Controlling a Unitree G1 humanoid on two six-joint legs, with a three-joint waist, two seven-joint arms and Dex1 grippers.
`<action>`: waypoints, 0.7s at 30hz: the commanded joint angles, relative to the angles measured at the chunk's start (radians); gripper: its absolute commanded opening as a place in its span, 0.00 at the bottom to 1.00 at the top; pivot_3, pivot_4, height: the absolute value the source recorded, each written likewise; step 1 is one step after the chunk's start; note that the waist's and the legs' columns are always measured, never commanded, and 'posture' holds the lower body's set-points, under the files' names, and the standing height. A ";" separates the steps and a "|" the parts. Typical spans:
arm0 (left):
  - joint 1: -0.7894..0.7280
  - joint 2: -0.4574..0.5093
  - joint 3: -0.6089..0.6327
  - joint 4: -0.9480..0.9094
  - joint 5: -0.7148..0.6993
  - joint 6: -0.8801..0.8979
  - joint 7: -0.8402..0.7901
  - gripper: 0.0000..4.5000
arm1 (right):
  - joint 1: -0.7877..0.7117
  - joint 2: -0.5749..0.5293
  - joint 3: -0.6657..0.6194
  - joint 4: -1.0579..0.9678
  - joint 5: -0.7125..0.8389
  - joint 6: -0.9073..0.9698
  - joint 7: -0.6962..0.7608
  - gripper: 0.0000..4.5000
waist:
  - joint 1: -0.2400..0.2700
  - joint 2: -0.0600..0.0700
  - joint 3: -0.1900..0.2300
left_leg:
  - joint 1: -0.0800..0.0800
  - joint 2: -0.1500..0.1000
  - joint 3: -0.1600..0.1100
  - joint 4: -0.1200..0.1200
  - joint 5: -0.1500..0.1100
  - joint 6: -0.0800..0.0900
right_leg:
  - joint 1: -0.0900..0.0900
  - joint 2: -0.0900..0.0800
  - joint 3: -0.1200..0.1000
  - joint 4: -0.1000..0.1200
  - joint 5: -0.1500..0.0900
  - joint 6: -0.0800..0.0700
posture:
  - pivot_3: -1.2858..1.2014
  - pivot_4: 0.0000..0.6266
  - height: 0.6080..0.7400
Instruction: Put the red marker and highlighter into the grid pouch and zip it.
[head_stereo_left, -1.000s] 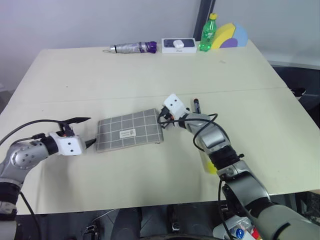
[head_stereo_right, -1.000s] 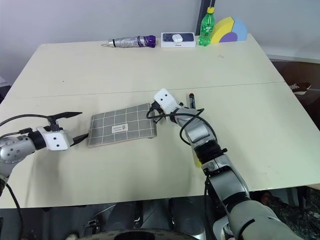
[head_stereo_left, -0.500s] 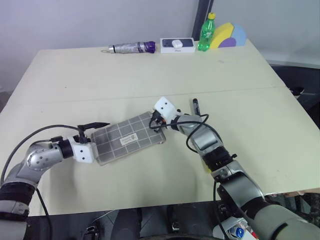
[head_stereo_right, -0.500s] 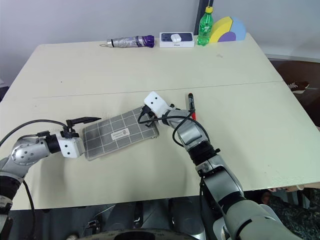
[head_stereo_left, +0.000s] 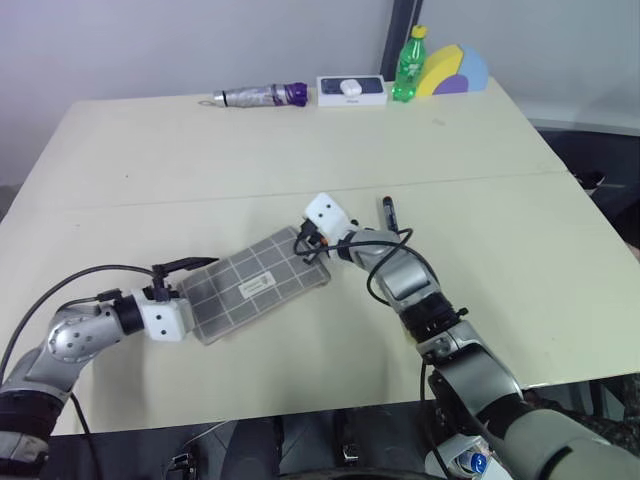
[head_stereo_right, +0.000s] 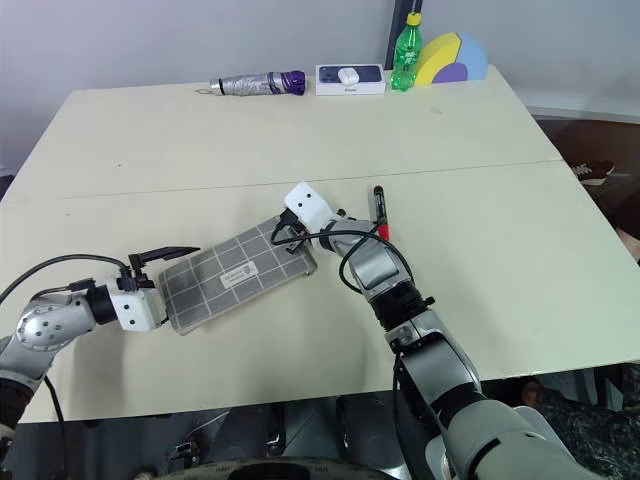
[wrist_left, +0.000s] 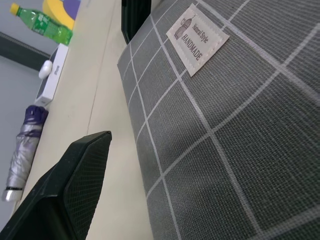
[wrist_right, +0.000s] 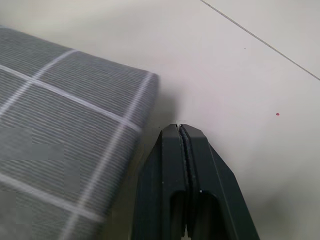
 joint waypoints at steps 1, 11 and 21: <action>0.055 0.026 0.043 -0.023 0.016 -0.008 0.019 1.00 | -0.004 0.003 -0.004 0.002 -0.003 0.009 -0.001 0.01 | -0.003 0.000 0.000 | 0.000 0.000 0.000 0.000 0.000 0.000 | 0.000 0.000 0.000 0.000 0.000 0.000 | 0.52 0.24 1.00; 0.114 0.006 0.078 -0.108 0.011 0.012 0.063 1.00 | 0.005 -0.001 0.004 -0.007 -0.004 0.012 0.010 0.01 | -0.009 0.000 0.000 | 0.000 0.000 0.000 0.000 0.000 0.000 | 0.000 0.000 0.000 0.000 0.000 0.000 | 0.52 0.24 1.00; 0.095 -0.035 0.127 -0.119 0.102 -0.071 0.180 0.58 | 0.029 -0.011 0.010 -0.031 -0.009 0.023 0.014 0.00 | -0.008 0.000 0.000 | -0.001 0.000 0.000 0.000 0.000 0.000 | 0.000 0.000 0.000 0.000 0.000 0.000 | 0.52 0.24 1.00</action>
